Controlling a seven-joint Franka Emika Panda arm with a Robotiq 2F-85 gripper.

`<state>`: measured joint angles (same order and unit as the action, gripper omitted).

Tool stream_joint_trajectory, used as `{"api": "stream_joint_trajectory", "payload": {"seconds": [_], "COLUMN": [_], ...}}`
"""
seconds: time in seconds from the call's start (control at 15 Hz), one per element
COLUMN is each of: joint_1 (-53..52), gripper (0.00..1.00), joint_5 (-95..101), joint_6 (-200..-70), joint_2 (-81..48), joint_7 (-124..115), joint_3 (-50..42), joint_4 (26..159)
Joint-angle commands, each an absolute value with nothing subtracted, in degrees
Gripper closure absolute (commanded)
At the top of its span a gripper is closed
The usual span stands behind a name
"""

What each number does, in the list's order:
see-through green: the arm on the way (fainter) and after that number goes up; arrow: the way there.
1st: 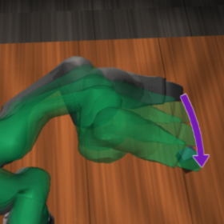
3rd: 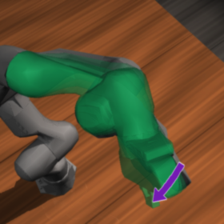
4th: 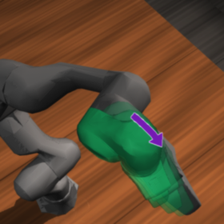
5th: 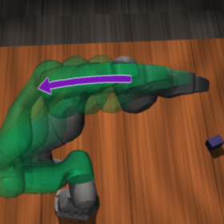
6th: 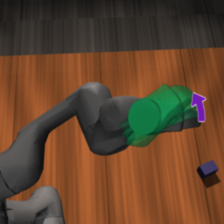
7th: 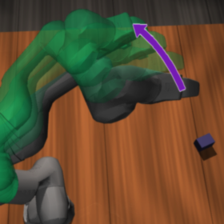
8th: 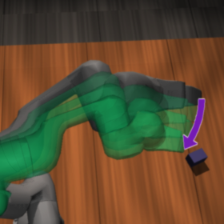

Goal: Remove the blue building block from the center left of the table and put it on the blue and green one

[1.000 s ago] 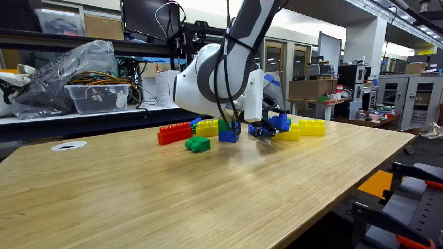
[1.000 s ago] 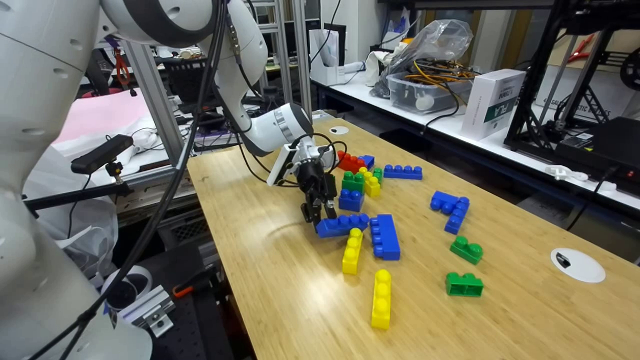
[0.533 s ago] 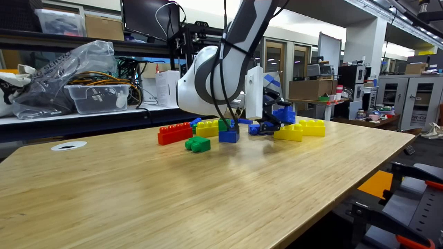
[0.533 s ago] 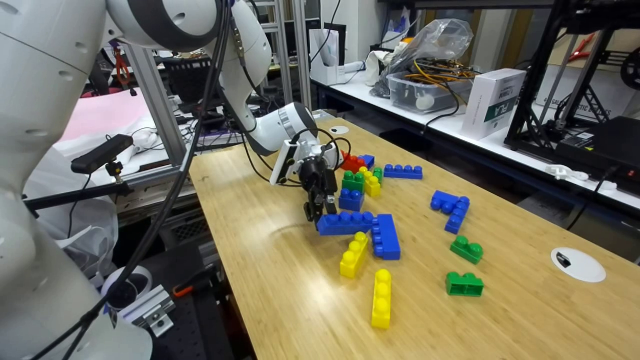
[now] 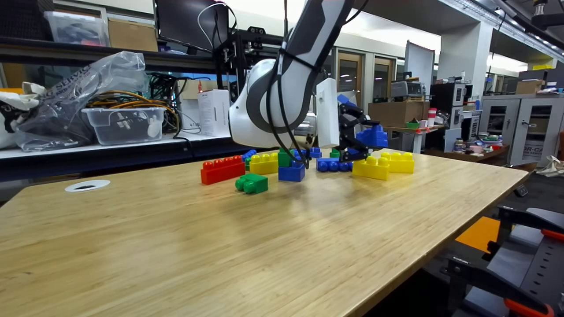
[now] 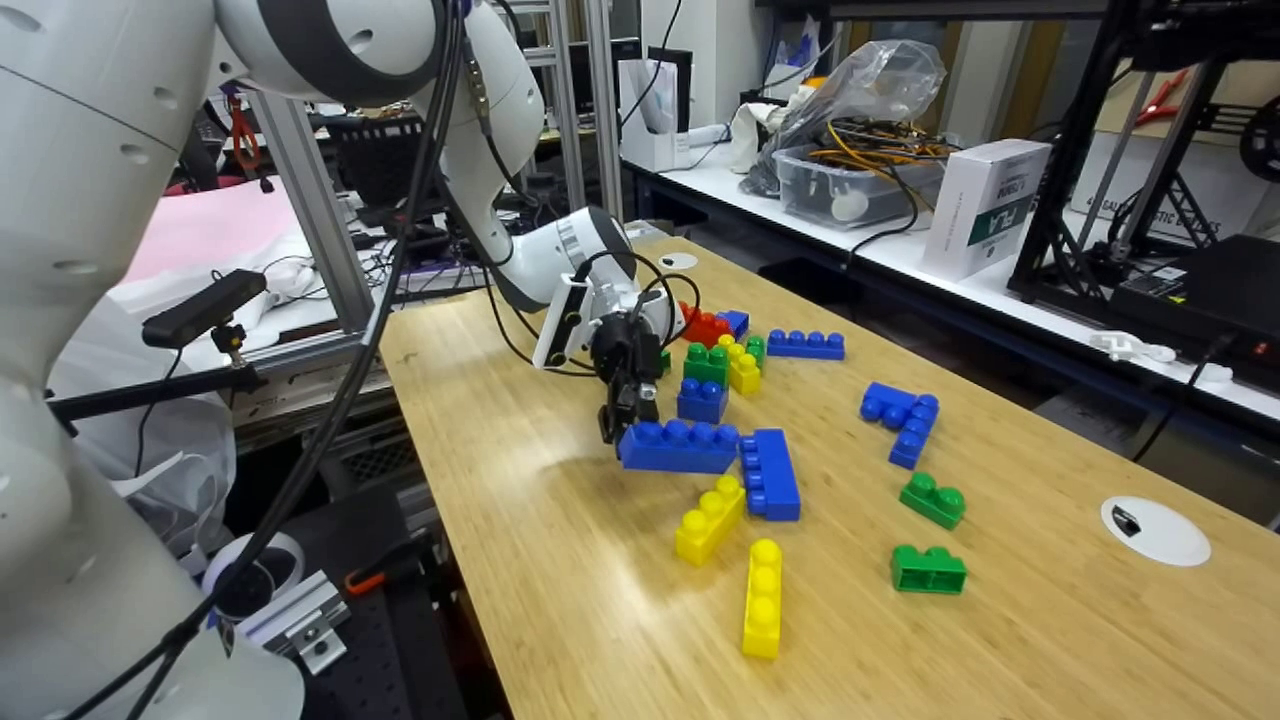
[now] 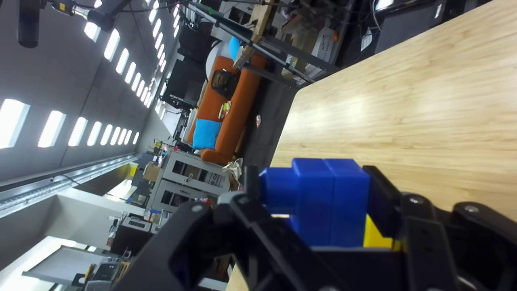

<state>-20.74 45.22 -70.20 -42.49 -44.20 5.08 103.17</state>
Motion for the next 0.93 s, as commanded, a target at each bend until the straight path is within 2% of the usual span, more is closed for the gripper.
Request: {"api": "stream_joint_trajectory", "payload": {"seconds": [0.0,0.87], "joint_1": [-20.6,-23.04], "gripper": [0.62,0.62], "joint_5": [43.55,40.05], "joint_6": [-67.21,-68.29], "joint_2": [-43.8,-45.0], "joint_7": [-44.17,-43.66], "joint_3": [5.44,7.75], "joint_4": [101.46,98.65]}}
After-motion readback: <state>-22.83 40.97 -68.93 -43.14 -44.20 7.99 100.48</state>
